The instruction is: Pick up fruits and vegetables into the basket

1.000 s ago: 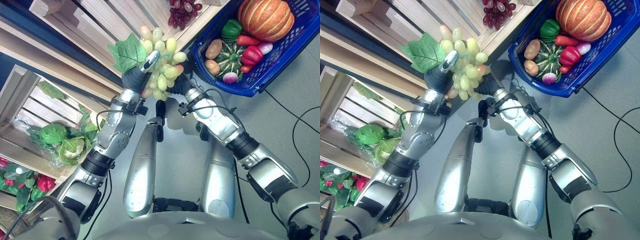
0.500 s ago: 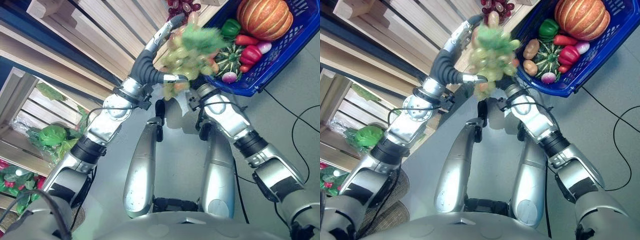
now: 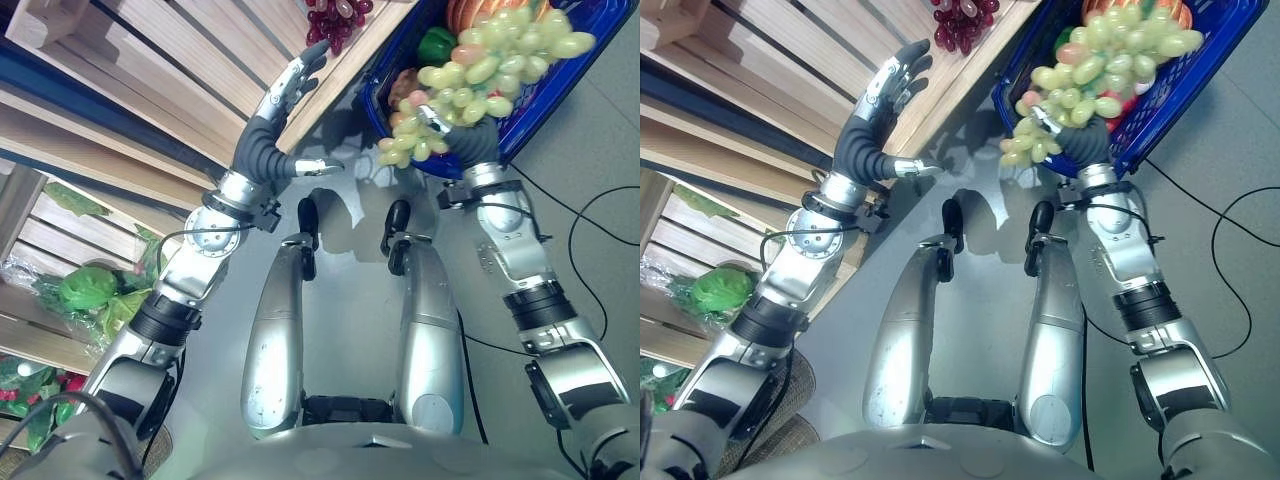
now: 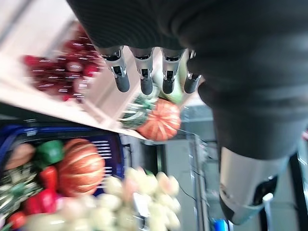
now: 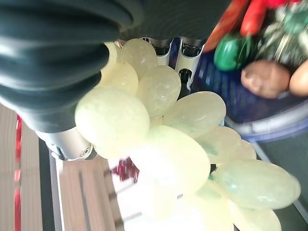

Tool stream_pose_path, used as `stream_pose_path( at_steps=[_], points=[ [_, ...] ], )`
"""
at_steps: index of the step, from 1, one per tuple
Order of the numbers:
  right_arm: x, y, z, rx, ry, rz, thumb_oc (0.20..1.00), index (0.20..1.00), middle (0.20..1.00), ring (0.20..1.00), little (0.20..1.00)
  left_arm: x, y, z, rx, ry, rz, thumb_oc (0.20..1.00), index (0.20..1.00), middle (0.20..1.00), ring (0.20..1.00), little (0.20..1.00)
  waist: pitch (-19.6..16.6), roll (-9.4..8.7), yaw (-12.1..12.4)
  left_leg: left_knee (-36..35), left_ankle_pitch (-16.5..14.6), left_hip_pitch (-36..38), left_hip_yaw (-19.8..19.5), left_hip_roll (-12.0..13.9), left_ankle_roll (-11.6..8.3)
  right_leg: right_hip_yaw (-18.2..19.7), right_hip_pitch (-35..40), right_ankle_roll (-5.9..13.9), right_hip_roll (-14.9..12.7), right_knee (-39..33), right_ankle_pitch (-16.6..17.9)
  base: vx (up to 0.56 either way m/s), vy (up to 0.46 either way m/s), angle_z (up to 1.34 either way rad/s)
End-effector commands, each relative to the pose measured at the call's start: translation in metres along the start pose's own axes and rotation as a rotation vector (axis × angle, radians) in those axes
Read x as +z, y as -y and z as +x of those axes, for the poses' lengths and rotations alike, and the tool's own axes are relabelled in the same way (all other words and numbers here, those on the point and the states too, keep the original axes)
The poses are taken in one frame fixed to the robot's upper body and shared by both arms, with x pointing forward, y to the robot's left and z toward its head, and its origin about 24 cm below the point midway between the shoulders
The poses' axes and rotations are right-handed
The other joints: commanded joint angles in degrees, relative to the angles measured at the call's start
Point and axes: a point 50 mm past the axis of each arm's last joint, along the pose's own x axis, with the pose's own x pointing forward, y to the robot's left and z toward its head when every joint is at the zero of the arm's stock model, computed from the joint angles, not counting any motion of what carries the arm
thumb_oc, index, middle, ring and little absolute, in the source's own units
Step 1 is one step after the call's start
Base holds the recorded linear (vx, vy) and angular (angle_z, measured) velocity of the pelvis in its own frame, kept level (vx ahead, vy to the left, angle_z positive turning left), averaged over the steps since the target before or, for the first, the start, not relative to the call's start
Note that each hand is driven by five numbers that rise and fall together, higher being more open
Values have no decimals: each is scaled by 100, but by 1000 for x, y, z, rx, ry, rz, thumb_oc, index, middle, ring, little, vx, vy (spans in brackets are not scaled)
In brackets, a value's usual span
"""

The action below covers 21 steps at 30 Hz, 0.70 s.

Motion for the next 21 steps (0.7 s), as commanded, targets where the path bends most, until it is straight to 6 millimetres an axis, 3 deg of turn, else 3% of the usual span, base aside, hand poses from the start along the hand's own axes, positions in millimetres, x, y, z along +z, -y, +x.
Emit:
stream_pose_path(
  at_steps=[1,7,10,12,21],
  points=[
    [36,22,15,-18,111,71,200,200,200,200,200,-25,3,-20,-34,-161,-61,1000,1000,1000,1000,1000,-254,-80,59,19,-605,-10,522,-182,432,-240,-81,353,128,156,-116,-13,-87,1],
    [26,58,35,-98,-93,37,200,200,200,200,200,-65,19,-47,-117,-410,-99,1000,1000,1000,1000,1000,-254,56,224,44,-535,-374,472,-127,410,-347,-424,322,43,226,-90,-16,-62,3],
    [26,60,37,-99,-111,42,200,200,200,200,200,-67,20,-48,-119,-420,-99,1000,1000,1000,1000,1000,-254,77,233,43,-527,-406,467,-125,409,-355,-456,317,38,238,-91,1,-11,6],
    [16,73,48,-120,-250,137,200,200,200,200,200,-86,31,-63,-153,-539,-165,1000,1000,1000,1000,1000,-254,194,331,41,-475,-623,438,-111,392,-367,-706,286,-5,310,-90,-1,-15,5],
    [16,77,55,-134,-286,214,200,200,200,200,200,-93,37,-69,-179,-568,-172,1000,1000,1000,1000,1000,-254,267,365,23,-444,-743,416,-106,379,-359,-849,266,-20,357,-104,-1,2,2]
  ],
)
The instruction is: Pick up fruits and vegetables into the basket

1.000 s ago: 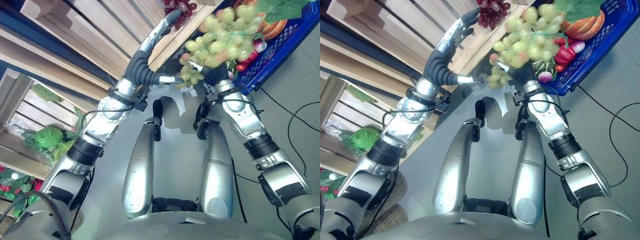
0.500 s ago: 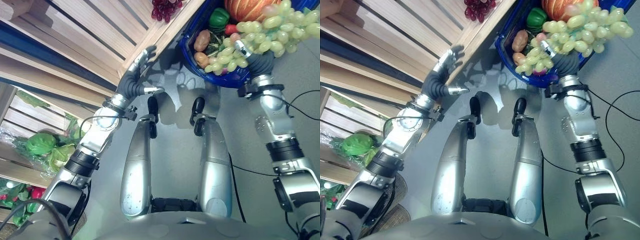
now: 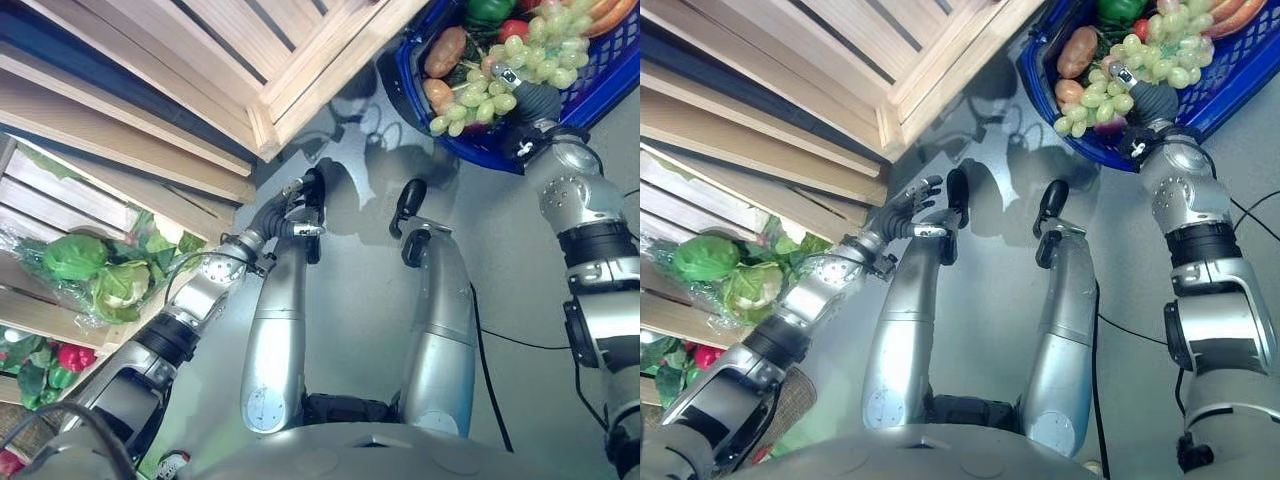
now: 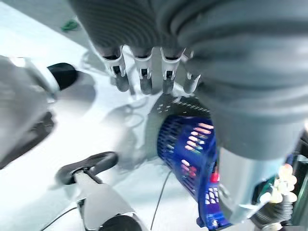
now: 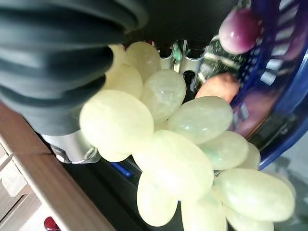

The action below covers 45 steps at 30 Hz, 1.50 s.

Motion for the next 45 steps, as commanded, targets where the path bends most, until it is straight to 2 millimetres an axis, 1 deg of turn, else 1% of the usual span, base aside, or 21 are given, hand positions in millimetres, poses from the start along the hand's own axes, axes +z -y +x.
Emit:
stream_pose_path(
  at_steps=[1,3,4,5,6,7,8,11,14,15,17,19,22,25,27,31,33,35,38,41,45],
  points=[
    [27,3,-4,34,94,-32,200,200,200,200,200,0,18,-4,-59,40,-47,1000,1000,1000,1000,1000,-260,276,-67,-274,-473,219,354,-77,288,-327,43,302,191,79,-124,0,0,0],
    [27,2,-2,49,77,30,200,200,200,200,200,-3,21,-5,-74,31,-40,1000,1000,1000,1000,1000,-260,303,-47,-288,-457,176,340,-81,282,-319,-12,296,191,92,-125,0,0,0],
    [21,0,3,62,27,287,200,200,200,200,200,-11,33,-6,-109,22,-54,1000,1000,1000,1000,1000,-260,358,14,-320,-456,102,292,-93,279,-305,-112,295,177,138,-168,-13,48,-1],
    [27,-2,7,100,78,510,200,200,200,200,200,-9,50,-6,-108,74,-36,1000,1000,1000,1000,1000,-260,502,54,-389,-424,-43,259,-144,299,-245,-322,289,174,122,-155,-14,52,-4],
    [29,2,7,68,91,562,570,570,570,570,570,-7,55,-6,-108,91,-24,1000,1000,1000,1000,1000,-260,547,72,-406,-410,-106,255,-149,294,-220,-399,297,161,119,-146,-17,55,-3],
    [29,2,7,61,89,575,570,570,570,570,570,-7,55,-6,-109,96,-22,1000,1000,1000,1000,1000,-260,553,74,-409,-409,-113,254,-152,293,-214,-406,296,161,117,-147,0,0,0],
    [29,7,6,19,101,611,1000,1000,1000,1000,1000,-5,57,-7,-103,117,-8,1000,1000,1000,1000,1000,-260,575,71,-421,-402,-131,251,-165,290,-198,-441,298,166,105,-136,-13,6,5],
    [36,18,5,-92,185,609,1000,1000,1000,1000,1000,0,61,-9,-74,173,72,1000,1000,1000,1000,1000,-260,616,93,-461,-397,-134,251,-183,306,-177,-449,285,176,46,-126,-11,3,4],
    [44,27,2,-177,279,689,1000,1000,1000,1000,1000,8,62,-13,-11,263,202,1000,1000,1000,1000,1000,-260,665,103,-512,-408,-80,253,-203,320,-167,-400,274,191,-48,-115,-13,3,-2],
    [40,28,1,-213,269,715,1000,1000,1000,1000,1000,11,61,-14,23,292,243,1000,1000,1000,1000,1000,-260,676,92,-541,-407,-35,261,-218,319,-162,-362,276,200,-101,-103,-37,24,-1],
    [33,25,1,-212,247,723,1000,1000,1000,1000,1000,18,60,-15,69,327,323,1000,1000,1000,1000,1000,-260,713,83,-609,-385,66,293,-243,320,-153,-286,276,215,-184,-86,-40,29,0],
    [28,23,-1,-218,222,672,1000,1000,1000,1000,1000,21,58,-16,82,346,350,1000,1000,1000,1000,1000,-260,731,71,-657,-368,144,318,-263,323,-154,-221,272,223,-243,-76,-35,40,-3],
    [9,20,-5,-210,157,577,1000,1000,1000,1000,1000,28,53,-19,107,379,379,1000,1000,1000,1000,1000,-260,768,44,-769,-322,327,396,-280,313,-170,-62,279,212,-381,-44,-37,41,-7],
    [-9,18,-12,-228,129,515,1000,1000,1000,1000,1000,32,50,-22,119,396,390,1000,1000,1000,1000,1000,-260,748,1,-848,-287,448,444,-285,314,-175,53,282,240,-471,-9,-17,15,-3],
    [-14,20,-15,-241,143,486,1000,1000,1000,1000,1000,33,49,-23,126,398,394,1000,1000,1000,1000,1000,-260,732,-14,-887,-281,503,458,-285,319,-183,106,287,247,-513,6,0,0,0],
    [-28,15,-28,-206,187,408,1000,1000,1000,1000,1000,35,46,-26,161,411,427,1000,1000,1000,1000,1000,-260,663,-98,-1019,-260,701,516,-287,315,-194,301,305,299,-670,46,-35,25,-2],
    [-44,6,-37,-149,175,332,1000,1000,1000,1000,1000,35,43,-28,188,416,453,1000,1000,1000,1000,1000,-260,593,-154,-1090,-254,815,545,-294,313,-202,416,318,334,-763,73,-51,29,-4],
    [-62,-3,-52,-81,144,211,1000,1000,1000,1000,1000,33,39,-34,223,422,494,1000,1000,1000,1000,1000,-260,501,-232,-1157,-239,959,601,-270,291,-215,574,336,354,-849,103,-42,38,-5],
    [-69,-11,-72,-20,207,41,1000,1000,1000,1000,1000,33,32,-43,277,436,615,1000,1000,1000,1000,1000,-260,350,-350,-1250,-253,1176,675,-236,267,-238,816,371,380,-980,132,-36,17,-5],
    [-75,-16,-93,-3,268,-50,1000,1000,1000,1000,1000,34,19,-52,392,449,791,1000,1000,1000,1000,1000,-260,214,-479,-1341,-280,1468,738,-204,234,-233,1125,414,415,-1099,131,-27,22,-9],
    [-87,-14,-115,-3,283,-113,1000,1000,1000,1000,1000,50,0,-61,522,522,1044,1000,1000,1000,1000,1000,-260,123,-602,-1358,-365,1806,835,-167,220,-215,1455,465,408,-1158,70,-3,24,-6]
  ],
)
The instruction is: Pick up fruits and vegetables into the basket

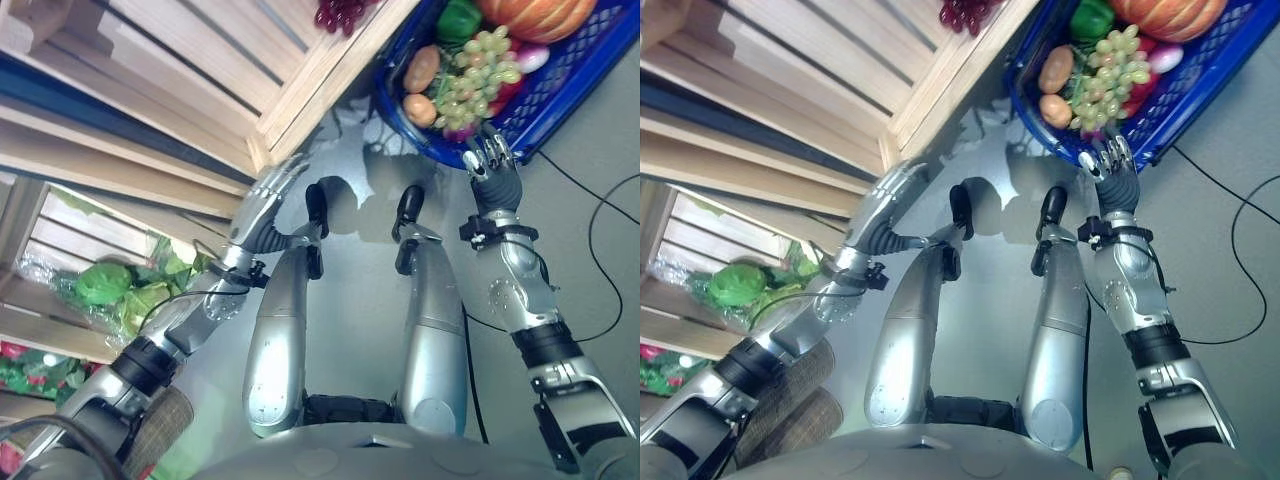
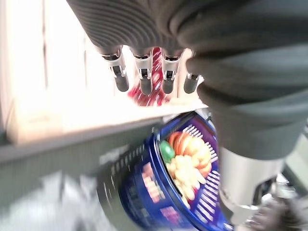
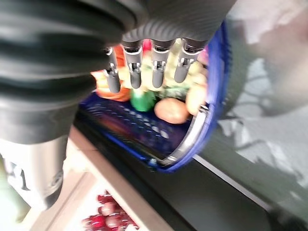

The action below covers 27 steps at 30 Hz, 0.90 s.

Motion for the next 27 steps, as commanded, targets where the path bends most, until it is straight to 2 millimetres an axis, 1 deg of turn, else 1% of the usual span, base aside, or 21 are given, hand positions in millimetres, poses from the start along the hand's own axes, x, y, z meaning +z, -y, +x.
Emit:
stream_pose_path(
  at_steps=[1,3,5,6,7,8,9,11,13,14,15,16,20,21,22,24,27],
  points=[
    [10,4,-23,32,103,-112,1000,1000,1000,1000,1000,12,-24,-7,138,118,195,1000,1000,1000,1000,1000,-248,65,-227,-34,-695,492,338,-163,139,-402,491,327,266,-90,-269,16,42,-5],
    [2,6,-34,36,70,-151,1000,1000,1000,1000,1000,15,-41,-2,217,188,320,1000,1000,1000,1000,1000,-248,59,-284,-25,-744,685,383,-176,134,-381,664,357,253,-113,-303,20,60,-7],
    [-4,7,-40,44,42,-159,1000,1000,1000,1000,1000,18,-53,3,254,232,390,1000,1000,1000,1000,1000,-248,53,-332,-49,-764,821,418,-192,130,-363,790,376,244,-162,-318,9,56,-10],
    [-9,8,-43,52,10,-168,1000,1000,1000,1000,1000,20,-63,10,290,283,454,1000,1000,1000,1000,1000,-248,56,-380,-67,-774,926,453,-204,119,-347,889,384,238,-192,-335,2,43,-8],
    [-9,8,-43,52,10,-168,1000,1000,1000,1000,1000,20,-63,10,290,283,454,1000,1000,1000,1000,1000,-248,56,-380,-67,-774,926,453,-204,119,-347,889,384,238,-192,-335,3,48,-6],
    [-11,8,-45,56,-1,-178,1000,1000,1000,1000,1000,21,-68,13,303,302,484,1000,1000,1000,1000,1000,-248,56,-403,-79,-776,975,470,-210,112,-341,933,386,235,-201,-346,7,45,-3],
    [-14,8,-46,61,-15,-190,1000,1000,1000,1000,1000,20,-75,17,318,324,551,1000,1000,1000,1000,1000,-248,63,-442,-93,-781,1038,501,-213,106,-324,982,391,233,-214,-356,12,74,-5],
    [-16,8,-49,86,-36,-205,1000,1000,1000,1000,1000,19,-89,28,350,357,647,1000,1000,1000,1000,1000,-248,82,-536,-100,-789,1121,558,-211,97,-275,1035,394,235,-202,-384,20,100,-10],
    [-17,7,-52,127,-53,-248,1000,1000,1000,1000,1000,18,-108,41,387,386,753,1000,1000,1000,1000,1000,-248,103,-658,-103,-806,1218,628,-214,91,-190,1083,390,247,-192,-419,38,138,-11],
    [-16,8,-54,148,-58,-264,1000,1000,1000,1000,1000,17,-115,46,395,397,793,1000,1000,1000,1000,1000,-248,114,-704,-98,-808,1245,659,-216,85,-144,1087,388,257,-187,-429,53,179,-15],
    [-14,7,-57,195,-68,-301,1000,1000,1000,1000,1000,19,-127,53,411,418,867,1000,1000,1000,1000,1000,-248,139,-801,-91,-810,1275,712,-218,77,-62,1079,387,277,-181,-439,48,173,-20],
    [-12,7,-59,226,-77,-322,1000,1000,1000,1000,1000,20,-134,58,412,429,913,1000,1000,1000,1000,1000,-248,148,-861,-90,-808,1285,745,-218,73,-6,1063,385,290,-177,-443,42,155,-20],
    [-9,6,-64,322,-107,-338,1000,1000,1000,1000,1000,21,-150,76,375,433,1058,1000,1000,1000,1000,1000,-248,166,-1078,-61,-807,1266,863,-201,67,179,961,383,339,-125,-459,35,112,-14],
    [-8,7,-65,346,-114,-348,1000,1000,1000,1000,1000,20,-152,80,354,428,1089,1000,1000,1000,1000,1000,-248,172,-1129,-55,-801,1254,897,-196,65,230,924,381,354,-105,-463,58,150,-18],
    [-7,6,-68,392,-129,-368,1000,1000,1000,1000,1000,18,-155,88,309,402,1129,1000,1000,1000,1000,1000,-248,182,-1244,-31,-804,1222,954,-186,71,324,845,378,387,-75,-465,58,135,-21],
    [-5,6,-69,409,-135,-383,1000,1000,1000,1000,1000,16,-157,95,282,377,1160,1000,1000,1000,1000,1000,-248,173,-1304,-5,-812,1182,1003,-178,81,393,767,381,414,-36,-468,44,96,-25],
    [-2,10,-71,447,-159,-400,1000,1000,1000,1000,1000,-1,-164,106,211,269,1226,1000,1000,1000,1000,1000,-248,172,-1510,70,-817,1048,1121,-147,103,574,551,370,489,69,-478,51,97,-29]
  ],
)
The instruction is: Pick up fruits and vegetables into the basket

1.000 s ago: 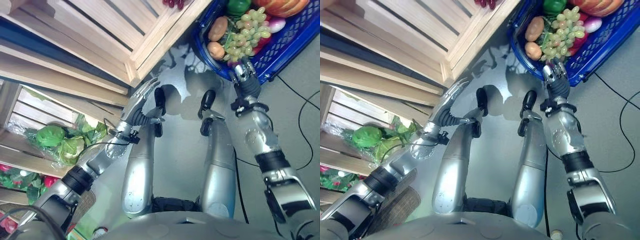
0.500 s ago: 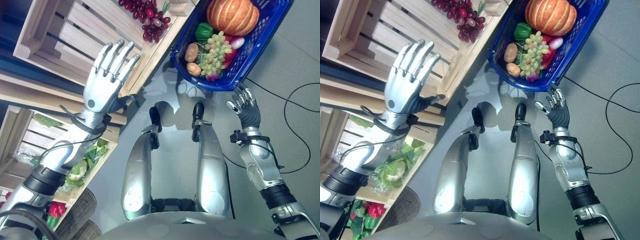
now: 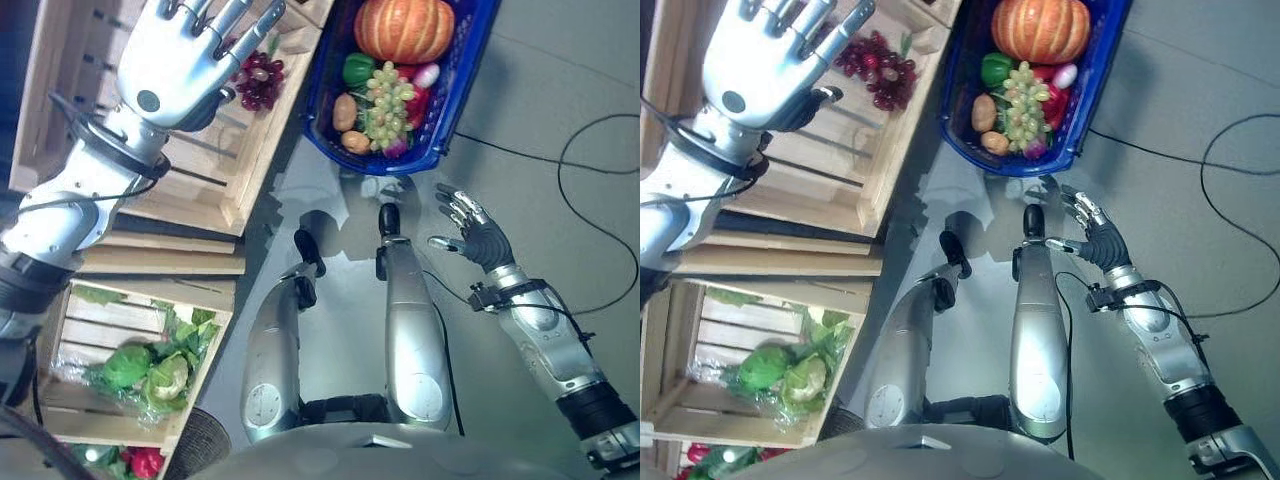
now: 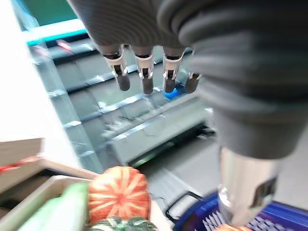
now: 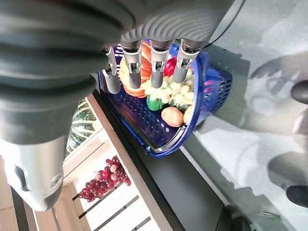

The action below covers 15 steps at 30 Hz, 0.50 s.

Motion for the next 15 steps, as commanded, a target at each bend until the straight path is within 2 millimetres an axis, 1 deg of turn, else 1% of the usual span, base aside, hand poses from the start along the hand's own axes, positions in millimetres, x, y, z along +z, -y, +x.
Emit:
stream_pose_path(
  at_steps=[1,3,4,5,7,9,12,13,14,15],
  points=[
    [8,2,-11,52,17,-26,1000,1000,1000,1000,1000,-23,12,-3,-119,-76,97,1000,1000,1000,1000,1000,-244,162,-402,362,-587,-246,242,-184,136,-215,-63,241,312,92,-464,57,73,-28],
    [8,5,-13,54,9,-30,1000,1000,1000,1000,1000,-30,22,-4,-201,-102,111,1000,1000,1000,1000,1000,-244,171,-491,395,-584,-312,299,-164,142,-130,-170,235,350,152,-466,62,79,-25],
    [9,7,-13,53,8,-32,1000,1000,1000,1000,1000,-35,32,-8,-266,-130,112,1000,1000,1000,1000,1000,-244,190,-563,411,-579,-368,335,-156,146,-70,-256,233,372,185,-462,58,78,-24],
    [9,8,-13,50,8,-30,1000,1000,1000,1000,1000,-37,36,-8,-290,-138,111,1000,1000,1000,1000,1000,-244,191,-570,424,-578,-392,350,-150,149,-48,-292,230,378,204,-462,71,91,-24],
    [12,13,-11,46,10,-22,1000,1000,1000,1000,1000,-45,54,-17,-402,-184,108,1000,1000,1000,1000,1000,-244,220,-662,485,-573,-522,412,-128,147,48,-473,210,413,302,-460,65,81,-22],
    [14,16,-10,44,11,-20,1000,1000,1000,1000,1000,-49,61,-21,-464,-225,96,1000,1000,1000,1000,1000,-244,238,-697,510,-572,-570,435,-124,137,94,-542,203,427,337,-462,58,65,-14],
    [14,20,-9,21,9,5,1000,1000,1000,1000,1000,-55,80,-42,-582,-313,71,1000,1000,1000,1000,1000,-244,269,-745,595,-577,-721,481,-110,133,180,-729,181,440,427,-453,63,58,-11],
    [14,20,-9,21,9,5,1000,1000,1000,1000,1000,-55,80,-42,-582,-313,71,1000,1000,1000,1000,1000,-244,269,-745,595,-577,-721,481,-110,133,180,-729,181,440,427,-453,44,41,-4],
    [14,21,-8,6,9,4,1000,1000,1000,1000,1000,-55,89,-53,-626,-343,69,1000,1000,1000,1000,1000,-244,279,-767,635,-575,-788,498,-94,128,212,-820,173,446,470,-445,45,46,-3],
    [15,22,-7,-3,13,14,1000,1000,1000,1000,1000,-56,94,-59,-655,-364,75,1000,1000,1000,1000,1000,-244,281,-784,663,-577,-846,515,-80,131,238,-900,158,451,505,-444,71,71,-1]
  ],
)
